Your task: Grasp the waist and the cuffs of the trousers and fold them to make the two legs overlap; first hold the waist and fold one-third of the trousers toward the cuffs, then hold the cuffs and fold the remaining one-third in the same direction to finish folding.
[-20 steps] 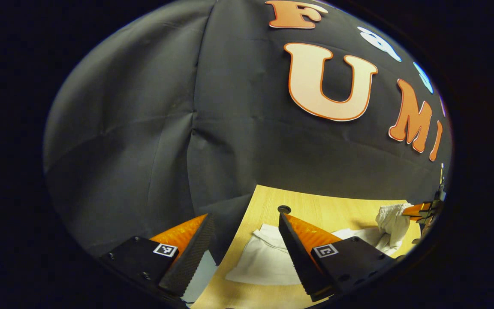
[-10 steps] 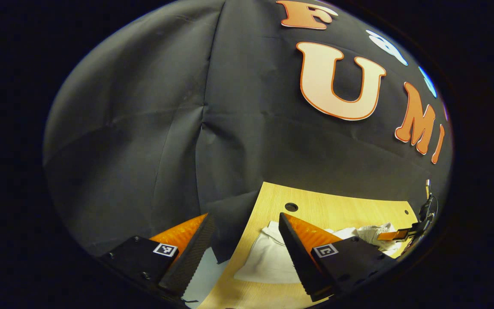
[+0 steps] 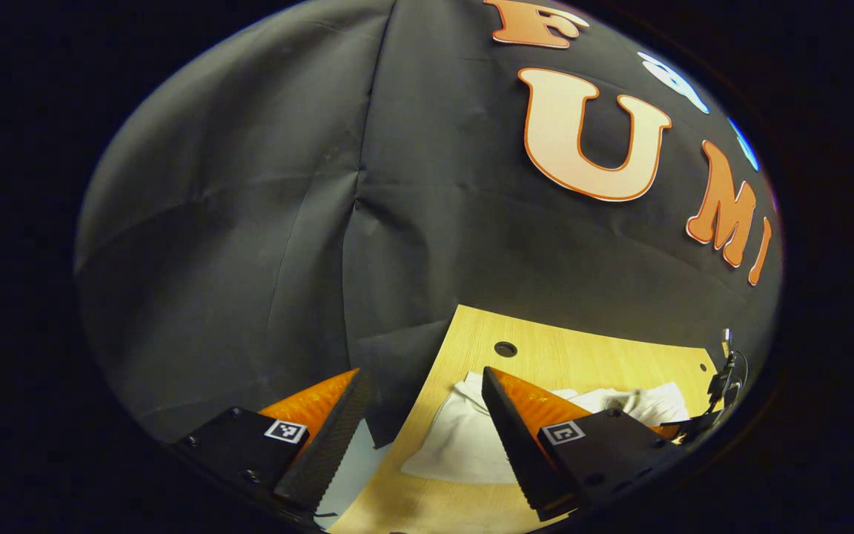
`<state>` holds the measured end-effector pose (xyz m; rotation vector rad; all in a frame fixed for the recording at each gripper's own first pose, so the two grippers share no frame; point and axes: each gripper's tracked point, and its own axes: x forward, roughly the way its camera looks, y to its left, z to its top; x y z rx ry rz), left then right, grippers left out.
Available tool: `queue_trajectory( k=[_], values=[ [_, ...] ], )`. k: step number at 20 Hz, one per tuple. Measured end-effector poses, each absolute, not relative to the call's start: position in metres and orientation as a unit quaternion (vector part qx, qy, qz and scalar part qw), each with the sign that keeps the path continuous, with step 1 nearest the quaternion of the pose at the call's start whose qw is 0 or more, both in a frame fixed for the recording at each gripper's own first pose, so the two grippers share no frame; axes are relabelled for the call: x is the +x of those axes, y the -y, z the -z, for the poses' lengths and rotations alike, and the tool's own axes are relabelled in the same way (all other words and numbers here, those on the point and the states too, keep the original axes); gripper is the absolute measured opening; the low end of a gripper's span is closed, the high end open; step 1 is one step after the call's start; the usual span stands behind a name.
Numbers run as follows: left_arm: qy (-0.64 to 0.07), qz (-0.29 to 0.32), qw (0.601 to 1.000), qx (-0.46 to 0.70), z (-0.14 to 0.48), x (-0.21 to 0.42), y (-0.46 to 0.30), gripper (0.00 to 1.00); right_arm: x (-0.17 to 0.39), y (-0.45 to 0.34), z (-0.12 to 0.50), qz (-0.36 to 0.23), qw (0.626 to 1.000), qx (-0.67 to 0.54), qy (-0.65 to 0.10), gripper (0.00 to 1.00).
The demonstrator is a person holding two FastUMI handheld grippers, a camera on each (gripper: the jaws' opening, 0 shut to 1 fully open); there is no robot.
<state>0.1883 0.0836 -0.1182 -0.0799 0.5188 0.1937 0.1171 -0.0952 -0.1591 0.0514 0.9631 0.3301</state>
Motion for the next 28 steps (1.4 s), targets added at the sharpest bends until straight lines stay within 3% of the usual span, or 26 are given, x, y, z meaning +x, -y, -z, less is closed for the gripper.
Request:
queue_trajectory(
  k=[1, 2, 3, 7, 9, 12, 16, 22, 28],
  values=[
    [-0.254, -0.097, 0.961, -0.038, 0.118, 0.188, -0.084, 0.99, 0.116, 0.096, 0.158, -0.161, 0.873, 0.022, -0.461, 0.80],
    [-0.254, -0.100, 0.961, -0.037, 0.116, 0.188, -0.084, 0.96, 0.115, 0.097, 0.151, -0.165, 0.872, 0.020, -0.460, 0.87],
    [-0.255, -0.101, 0.961, -0.039, 0.117, 0.186, -0.084, 0.99, 0.115, 0.097, 0.150, -0.165, 0.874, 0.016, -0.457, 0.98],
    [-0.267, -0.105, 0.954, -0.091, 0.127, 0.175, -0.077, 0.96, 0.117, 0.106, 0.148, -0.165, 0.879, 0.005, -0.448, 0.98],
    [-0.280, -0.105, 0.942, -0.152, 0.136, 0.165, -0.067, 0.99, 0.116, 0.106, 0.147, -0.165, 0.877, 0.011, -0.450, 0.98],
    [-0.309, -0.116, 0.909, -0.255, 0.166, 0.150, -0.057, 0.96, 0.114, 0.109, 0.146, -0.166, 0.875, 0.023, -0.455, 0.99],
    [-0.328, -0.143, 0.852, -0.383, 0.194, 0.131, -0.056, 0.99, 0.113, 0.117, 0.138, -0.160, 0.874, 0.046, -0.457, 0.99],
    [-0.336, -0.181, 0.788, -0.483, 0.237, 0.116, -0.059, 1.00, 0.112, 0.117, 0.138, -0.158, 0.868, 0.075, -0.464, 0.98],
    [-0.349, -0.211, 0.761, -0.504, 0.274, 0.127, -0.064, 0.99, 0.114, 0.120, 0.142, -0.145, 0.865, 0.093, -0.472, 0.98]
  ],
)
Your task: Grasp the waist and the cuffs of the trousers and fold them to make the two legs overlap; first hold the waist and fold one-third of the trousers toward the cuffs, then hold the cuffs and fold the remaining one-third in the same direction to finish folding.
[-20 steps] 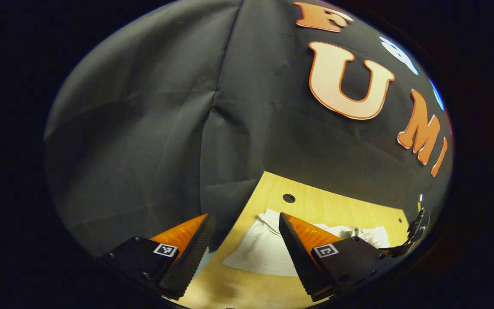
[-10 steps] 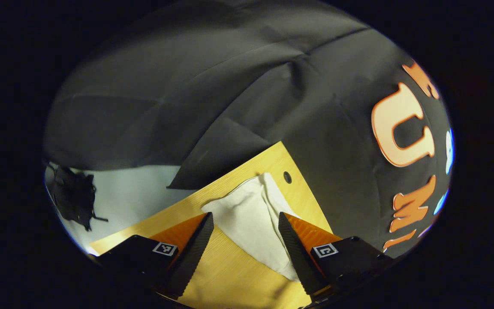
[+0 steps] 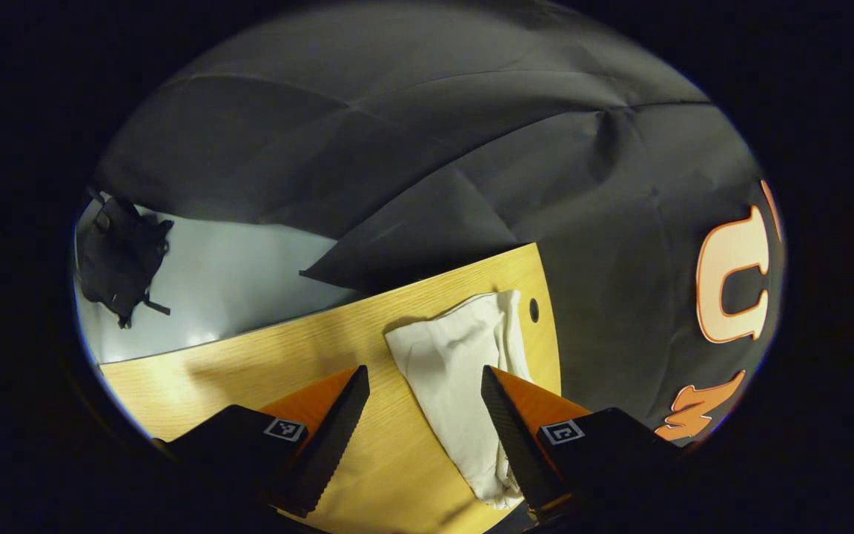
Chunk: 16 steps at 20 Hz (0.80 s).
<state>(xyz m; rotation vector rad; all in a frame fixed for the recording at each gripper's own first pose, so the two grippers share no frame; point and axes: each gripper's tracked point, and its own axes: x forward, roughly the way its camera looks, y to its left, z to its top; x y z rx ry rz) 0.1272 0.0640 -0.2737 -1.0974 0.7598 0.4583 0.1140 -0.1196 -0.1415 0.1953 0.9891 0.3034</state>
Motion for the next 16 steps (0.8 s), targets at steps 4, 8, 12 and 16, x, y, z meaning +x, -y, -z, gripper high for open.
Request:
queue_trajectory(
  k=[4, 8, 12, 16],
  values=[
    [-0.358, -0.218, 0.757, -0.501, 0.294, 0.141, -0.063, 0.99, 0.116, 0.120, 0.143, -0.131, 0.862, 0.109, -0.477, 0.99],
    [-0.362, -0.217, 0.762, -0.491, 0.301, 0.153, -0.063, 1.00, 0.117, 0.121, 0.144, -0.121, 0.860, 0.127, -0.480, 0.99],
    [-0.367, -0.204, 0.762, -0.492, 0.301, 0.167, -0.054, 0.99, 0.119, 0.123, 0.140, -0.113, 0.857, 0.147, -0.481, 0.99],
    [-0.373, -0.181, 0.763, -0.496, 0.306, 0.189, -0.042, 0.99, 0.121, 0.126, 0.137, -0.103, 0.854, 0.167, -0.482, 0.99]
  ],
)
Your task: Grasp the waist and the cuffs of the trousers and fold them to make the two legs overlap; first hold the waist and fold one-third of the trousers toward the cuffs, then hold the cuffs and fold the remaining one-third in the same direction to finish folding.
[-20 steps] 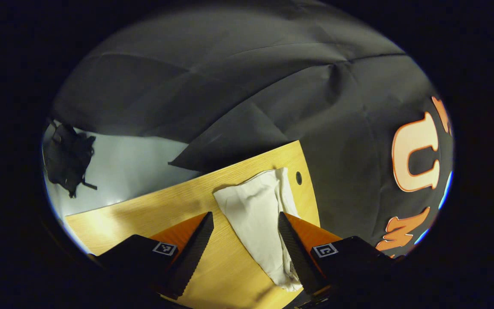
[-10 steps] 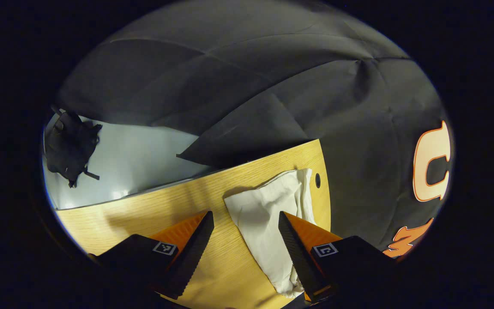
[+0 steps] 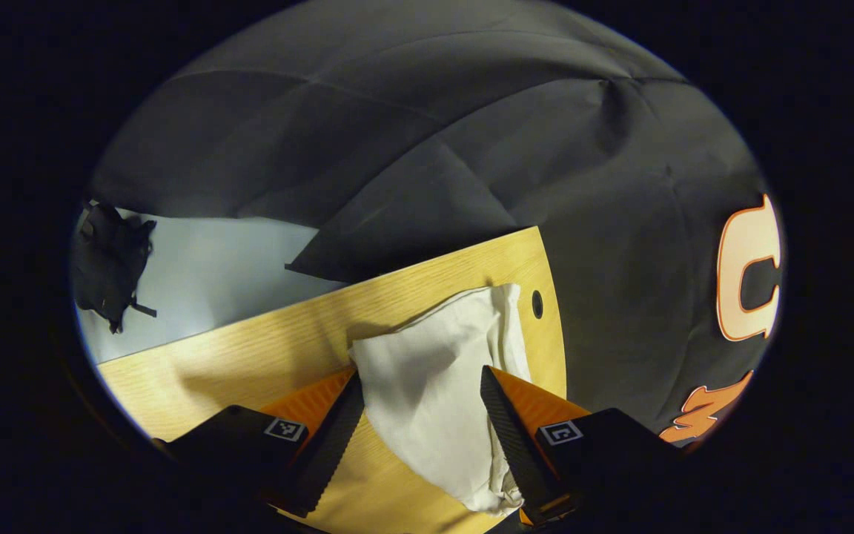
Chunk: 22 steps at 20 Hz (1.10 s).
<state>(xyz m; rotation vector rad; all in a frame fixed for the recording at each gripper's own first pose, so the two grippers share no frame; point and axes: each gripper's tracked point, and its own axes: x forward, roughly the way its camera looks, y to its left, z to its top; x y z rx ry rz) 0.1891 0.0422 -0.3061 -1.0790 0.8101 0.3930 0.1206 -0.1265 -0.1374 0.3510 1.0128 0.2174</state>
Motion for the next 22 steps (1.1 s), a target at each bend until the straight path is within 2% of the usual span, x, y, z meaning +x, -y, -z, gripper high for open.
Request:
queue_trajectory(
  k=[2, 3, 5, 8, 9, 10, 11, 18, 22],
  values=[
    [-0.378, -0.174, 0.763, -0.495, 0.311, 0.203, -0.037, 0.96, 0.123, 0.128, 0.137, -0.097, 0.855, 0.172, -0.480, 0.99],
    [-0.385, -0.170, 0.760, -0.496, 0.315, 0.207, -0.031, 1.00, 0.123, 0.129, 0.137, -0.094, 0.856, 0.174, -0.478, 0.99],
    [-0.404, -0.149, 0.749, -0.504, 0.322, 0.214, -0.012, 0.72, 0.125, 0.133, 0.136, -0.089, 0.858, 0.176, -0.475, 0.98],
    [-0.422, -0.146, 0.738, -0.506, 0.342, 0.227, 0.005, 0.12, 0.127, 0.140, 0.132, -0.080, 0.860, 0.181, -0.470, 0.99],
    [-0.417, -0.148, 0.739, -0.508, 0.338, 0.225, 0.003, 0.16, 0.128, 0.142, 0.131, -0.078, 0.861, 0.182, -0.469, 0.99],
    [-0.409, -0.150, 0.745, -0.506, 0.339, 0.227, 0.002, 0.07, 0.128, 0.146, 0.132, -0.075, 0.861, 0.183, -0.469, 0.99],
    [-0.410, -0.143, 0.749, -0.500, 0.339, 0.227, 0.002, 0.04, 0.128, 0.149, 0.132, -0.072, 0.861, 0.183, -0.468, 0.99],
    [-0.394, -0.101, 0.811, -0.420, 0.285, 0.238, 0.008, 0.04, 0.128, 0.160, 0.135, -0.062, 0.864, 0.176, -0.468, 0.98],
    [-0.369, -0.061, 0.831, -0.411, 0.232, 0.251, 0.033, 0.04, 0.129, 0.163, 0.132, -0.065, 0.865, 0.180, -0.465, 0.98]
  ],
)
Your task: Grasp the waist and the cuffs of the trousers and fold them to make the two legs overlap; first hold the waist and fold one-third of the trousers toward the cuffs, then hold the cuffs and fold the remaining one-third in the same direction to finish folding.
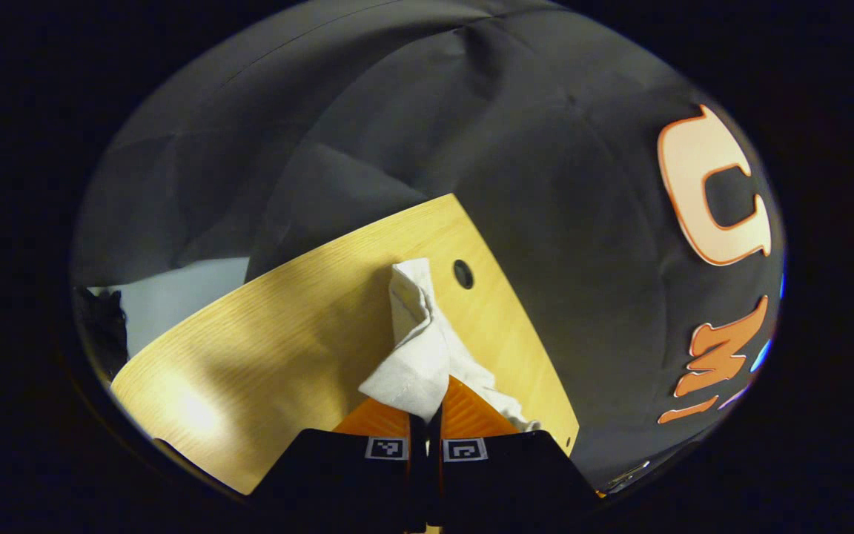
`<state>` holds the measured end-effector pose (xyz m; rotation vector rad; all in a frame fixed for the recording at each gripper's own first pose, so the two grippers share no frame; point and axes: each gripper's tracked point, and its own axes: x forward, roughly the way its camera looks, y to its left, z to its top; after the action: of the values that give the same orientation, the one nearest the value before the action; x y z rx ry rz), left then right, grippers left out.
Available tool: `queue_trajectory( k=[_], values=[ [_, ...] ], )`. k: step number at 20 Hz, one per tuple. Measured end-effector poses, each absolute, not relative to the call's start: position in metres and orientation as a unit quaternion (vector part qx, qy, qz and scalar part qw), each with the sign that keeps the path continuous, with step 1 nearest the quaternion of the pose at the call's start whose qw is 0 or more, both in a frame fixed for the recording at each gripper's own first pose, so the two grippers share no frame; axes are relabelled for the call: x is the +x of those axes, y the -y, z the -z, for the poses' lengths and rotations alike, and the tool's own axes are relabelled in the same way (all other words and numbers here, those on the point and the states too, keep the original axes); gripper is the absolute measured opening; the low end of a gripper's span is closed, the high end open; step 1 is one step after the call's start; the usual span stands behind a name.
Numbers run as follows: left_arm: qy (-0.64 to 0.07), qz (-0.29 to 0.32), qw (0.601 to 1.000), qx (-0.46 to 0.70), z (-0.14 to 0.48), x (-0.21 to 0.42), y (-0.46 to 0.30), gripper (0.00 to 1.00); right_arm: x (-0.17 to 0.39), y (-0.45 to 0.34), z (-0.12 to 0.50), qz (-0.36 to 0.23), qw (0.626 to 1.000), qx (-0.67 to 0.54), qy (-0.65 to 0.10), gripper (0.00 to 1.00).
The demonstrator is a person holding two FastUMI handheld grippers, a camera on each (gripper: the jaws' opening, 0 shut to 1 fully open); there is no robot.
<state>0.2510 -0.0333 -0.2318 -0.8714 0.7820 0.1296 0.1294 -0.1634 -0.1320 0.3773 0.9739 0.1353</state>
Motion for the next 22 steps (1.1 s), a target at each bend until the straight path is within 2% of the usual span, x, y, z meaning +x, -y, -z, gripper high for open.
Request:
queue_trajectory(
  k=[4, 7, 12, 18, 22],
  values=[
    [-0.346, -0.024, 0.855, -0.385, 0.187, 0.265, 0.067, 0.04, 0.131, 0.182, 0.124, -0.056, 0.866, 0.186, -0.460, 0.98],
    [-0.332, 0.016, 0.876, -0.349, 0.154, 0.276, 0.111, 0.01, 0.135, 0.198, 0.121, -0.047, 0.868, 0.192, -0.455, 0.99],
    [-0.323, 0.080, 0.897, -0.290, 0.119, 0.285, 0.193, 0.04, 0.137, 0.229, 0.118, -0.033, 0.873, 0.187, -0.449, 0.99],
    [-0.336, 0.156, 0.899, -0.232, 0.108, 0.286, 0.310, 0.04, 0.144, 0.288, 0.106, -0.012, 0.884, 0.180, -0.432, 0.99],
    [-0.368, 0.205, 0.884, -0.203, 0.131, 0.272, 0.389, 0.03, 0.140, 0.321, 0.105, 0.005, 0.884, 0.189, -0.427, 0.98]
  ],
)
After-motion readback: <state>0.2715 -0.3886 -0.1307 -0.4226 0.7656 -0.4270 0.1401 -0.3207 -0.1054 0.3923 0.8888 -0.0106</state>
